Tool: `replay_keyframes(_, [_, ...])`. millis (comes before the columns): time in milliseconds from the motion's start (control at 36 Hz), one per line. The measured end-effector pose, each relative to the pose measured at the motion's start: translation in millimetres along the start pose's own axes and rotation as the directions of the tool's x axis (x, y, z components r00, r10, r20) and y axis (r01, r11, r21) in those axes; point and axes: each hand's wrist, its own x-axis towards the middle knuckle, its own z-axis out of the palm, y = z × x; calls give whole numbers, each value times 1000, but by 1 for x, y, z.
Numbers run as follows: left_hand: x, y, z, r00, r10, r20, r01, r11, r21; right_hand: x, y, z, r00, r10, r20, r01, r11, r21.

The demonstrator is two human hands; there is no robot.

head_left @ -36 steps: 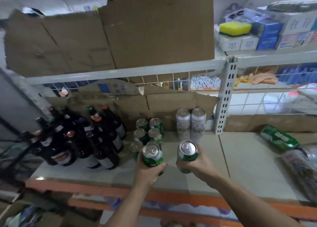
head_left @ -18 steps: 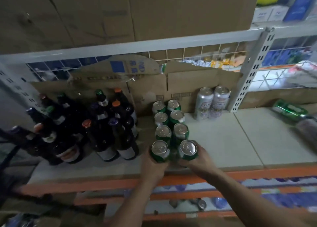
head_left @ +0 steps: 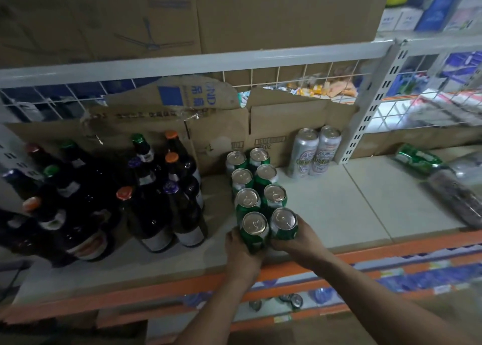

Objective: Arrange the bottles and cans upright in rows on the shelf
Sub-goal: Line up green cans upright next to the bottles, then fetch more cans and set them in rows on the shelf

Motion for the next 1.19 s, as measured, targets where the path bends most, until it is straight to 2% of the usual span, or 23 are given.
replay_keyframes(222, [-1, -1, -2, 999, -12, 39, 10, 999, 42, 0, 2, 1, 1000, -11, -10, 12, 996, 85])
replay_keyframes(444, [-1, 6, -6, 997, -61, 55, 58, 997, 54, 2, 10, 2, 999, -49, 0, 49, 996, 80])
replay_keyframes(528, [-3, 9, -8, 997, -56, 49, 53, 997, 51, 5, 11, -2, 996, -62, 65, 56, 994, 90])
replay_keyframes(611, [-2, 13, -13, 990, -119, 74, 113, 991, 74, 7, 20, -5, 990, 24, 135, -35, 996, 77])
replay_keyframes(667, [-5, 22, -22, 982, -130, 137, 117, 989, 94, 0, 20, -11, 990, 93, 102, -96, 995, 20])
replay_keyframes(722, [-13, 34, -30, 985, -98, 142, 90, 994, 65, -7, 16, -22, 991, 97, 95, -93, 995, -47])
replay_keyframes(778, [-28, 54, -38, 997, -56, 48, 55, 998, 5, -13, 12, -39, 991, 61, 120, -56, 997, -45])
replay_keyframes(861, [-49, 91, -42, 983, 148, -109, -148, 989, 10, -21, 11, -76, 993, -3, 117, 3, 1000, -4])
replay_keyframes(944, [-62, 140, -26, 965, 259, -45, -257, 965, 55, -33, 8, -126, 994, -60, 92, 58, 998, 23])
replay_keyframes(1028, [-65, 188, 13, 939, 338, 61, -342, 937, 73, -48, 6, -184, 994, -109, -24, 110, 992, 63])
replay_keyframes(1194, [-75, 263, 124, 910, 385, 152, -383, 923, -43, -97, 33, -311, 966, -85, -244, 101, 993, 53])
